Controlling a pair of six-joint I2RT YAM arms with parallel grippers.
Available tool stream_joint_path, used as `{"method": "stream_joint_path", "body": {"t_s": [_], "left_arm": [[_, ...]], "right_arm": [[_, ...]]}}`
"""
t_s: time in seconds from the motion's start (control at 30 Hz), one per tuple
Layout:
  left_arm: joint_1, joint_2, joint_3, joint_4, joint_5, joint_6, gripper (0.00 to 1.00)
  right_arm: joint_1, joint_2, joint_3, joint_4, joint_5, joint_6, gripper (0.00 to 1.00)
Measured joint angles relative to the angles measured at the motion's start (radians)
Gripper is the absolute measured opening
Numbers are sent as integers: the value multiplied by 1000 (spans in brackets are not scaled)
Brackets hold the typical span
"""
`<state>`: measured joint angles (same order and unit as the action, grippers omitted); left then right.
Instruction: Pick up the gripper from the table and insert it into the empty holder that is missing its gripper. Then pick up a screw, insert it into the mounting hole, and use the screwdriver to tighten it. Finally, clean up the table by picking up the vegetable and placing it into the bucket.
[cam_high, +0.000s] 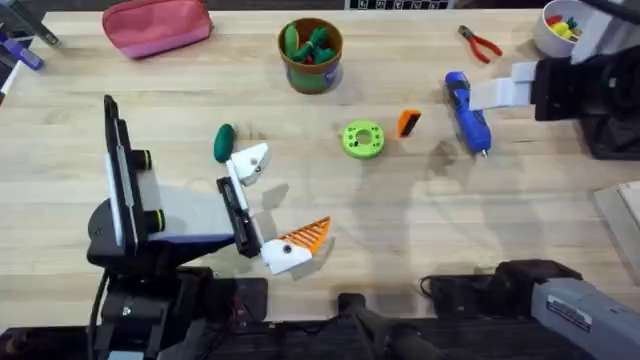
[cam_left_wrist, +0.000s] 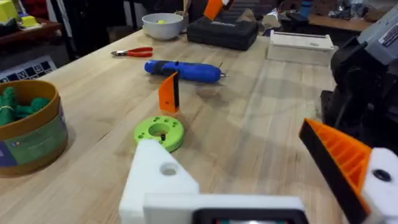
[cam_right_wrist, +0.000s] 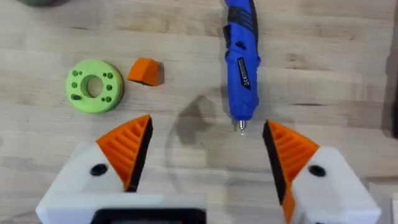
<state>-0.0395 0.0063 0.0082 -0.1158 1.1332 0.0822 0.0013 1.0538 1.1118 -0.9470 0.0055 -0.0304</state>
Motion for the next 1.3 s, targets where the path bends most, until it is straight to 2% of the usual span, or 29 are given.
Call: {"method": "stream_joint_path", "body": {"t_s": [0.17, 0.43, 0.57, 0.93, 1.3], "left_arm": [[0, 0, 0, 0, 0, 0, 987], [0, 0, 0, 0, 0, 0, 986], [0, 0, 0, 0, 0, 0, 986], [0, 0, 0, 0, 0, 0, 987], [0, 0, 0, 0, 0, 0, 987]], "right_arm": [[33, 16, 10, -9, 1, 81, 993], [247, 206, 138, -54, 64, 257, 994], [311, 301, 179, -39, 74, 317, 994], [298, 509, 181, -21, 56, 345, 989], [281, 596, 237, -23, 42, 308, 966]]}}
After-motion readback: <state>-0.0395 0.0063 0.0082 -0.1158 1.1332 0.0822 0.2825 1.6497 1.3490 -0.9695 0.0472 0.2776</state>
